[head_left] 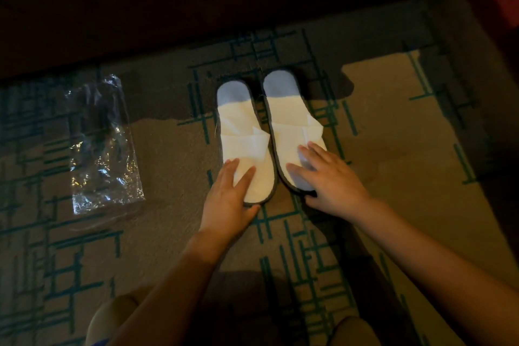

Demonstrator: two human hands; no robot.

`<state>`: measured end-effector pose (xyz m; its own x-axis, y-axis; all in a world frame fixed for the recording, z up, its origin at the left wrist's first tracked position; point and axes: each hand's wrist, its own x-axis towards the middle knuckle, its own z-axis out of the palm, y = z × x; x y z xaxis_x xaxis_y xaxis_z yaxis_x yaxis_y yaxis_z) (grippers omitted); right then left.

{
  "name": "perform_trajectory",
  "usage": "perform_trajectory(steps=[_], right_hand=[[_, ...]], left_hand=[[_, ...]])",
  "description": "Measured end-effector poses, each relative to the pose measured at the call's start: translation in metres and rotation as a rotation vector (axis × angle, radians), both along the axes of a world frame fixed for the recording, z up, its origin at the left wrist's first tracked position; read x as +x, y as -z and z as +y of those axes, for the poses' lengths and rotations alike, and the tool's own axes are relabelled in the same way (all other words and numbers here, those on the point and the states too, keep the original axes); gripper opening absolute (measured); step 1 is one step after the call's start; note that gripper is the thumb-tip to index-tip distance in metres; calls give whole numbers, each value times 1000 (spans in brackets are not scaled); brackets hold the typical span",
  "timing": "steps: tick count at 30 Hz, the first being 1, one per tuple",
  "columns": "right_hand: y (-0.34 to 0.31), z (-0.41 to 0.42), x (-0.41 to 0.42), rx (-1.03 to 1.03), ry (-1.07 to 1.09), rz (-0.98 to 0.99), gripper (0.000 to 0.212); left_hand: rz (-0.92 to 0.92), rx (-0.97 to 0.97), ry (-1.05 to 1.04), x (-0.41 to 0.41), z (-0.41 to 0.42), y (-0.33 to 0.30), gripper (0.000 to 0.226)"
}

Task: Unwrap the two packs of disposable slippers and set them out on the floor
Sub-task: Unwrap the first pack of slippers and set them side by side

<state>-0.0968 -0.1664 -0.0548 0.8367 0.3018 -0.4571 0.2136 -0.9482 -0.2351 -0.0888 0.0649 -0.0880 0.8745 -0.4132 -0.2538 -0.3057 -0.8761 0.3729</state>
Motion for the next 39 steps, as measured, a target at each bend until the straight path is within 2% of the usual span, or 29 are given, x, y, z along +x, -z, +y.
perform_trajectory(steps=[3, 11, 14, 26, 30, 39], right_hand=[[1, 1, -3, 0, 11, -38, 73], [8, 2, -1, 5, 60, -91, 61], [9, 1, 9, 26, 66, -123, 60], [0, -8, 55, -19, 64, -35, 59], [-1, -8, 51, 1, 67, -62, 62], [7, -9, 50, 64, 82, -155, 53]], left_hand=[[-54, 19, -34, 0, -2, -3, 81], [-84, -56, -28, -3, 3, 1, 61], [-72, -76, -59, 8, -2, 1, 60], [-71, -100, -133, 40, -18, 2, 61], [-80, -110, -160, 37, -21, 5, 66], [-27, -121, -210, 49, -27, 3, 62]])
